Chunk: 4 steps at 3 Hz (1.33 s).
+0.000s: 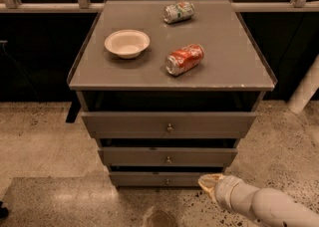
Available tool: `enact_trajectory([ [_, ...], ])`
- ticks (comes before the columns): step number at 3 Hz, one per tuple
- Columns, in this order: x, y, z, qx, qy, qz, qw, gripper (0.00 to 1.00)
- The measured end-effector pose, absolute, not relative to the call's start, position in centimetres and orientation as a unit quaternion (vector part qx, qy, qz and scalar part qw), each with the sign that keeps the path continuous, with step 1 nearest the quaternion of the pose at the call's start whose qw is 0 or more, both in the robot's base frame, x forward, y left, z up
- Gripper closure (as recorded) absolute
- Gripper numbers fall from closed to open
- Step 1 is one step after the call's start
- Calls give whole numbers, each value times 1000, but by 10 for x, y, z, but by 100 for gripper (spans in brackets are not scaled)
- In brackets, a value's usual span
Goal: Open middle drawer
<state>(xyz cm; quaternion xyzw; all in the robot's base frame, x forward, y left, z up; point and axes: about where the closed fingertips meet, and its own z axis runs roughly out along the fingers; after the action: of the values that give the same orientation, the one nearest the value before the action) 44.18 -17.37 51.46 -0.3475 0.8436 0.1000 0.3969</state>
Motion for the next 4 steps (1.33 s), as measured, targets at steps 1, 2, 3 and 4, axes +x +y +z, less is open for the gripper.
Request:
enact_trajectory([
  [1, 466, -172, 502, -330, 839, 104, 420, 100],
  [2, 507, -175, 488, -290, 834, 97, 459, 100],
  [3, 549, -181, 482, -250, 826, 77, 499, 100],
  [4, 549, -181, 482, -250, 826, 77, 499, 100],
])
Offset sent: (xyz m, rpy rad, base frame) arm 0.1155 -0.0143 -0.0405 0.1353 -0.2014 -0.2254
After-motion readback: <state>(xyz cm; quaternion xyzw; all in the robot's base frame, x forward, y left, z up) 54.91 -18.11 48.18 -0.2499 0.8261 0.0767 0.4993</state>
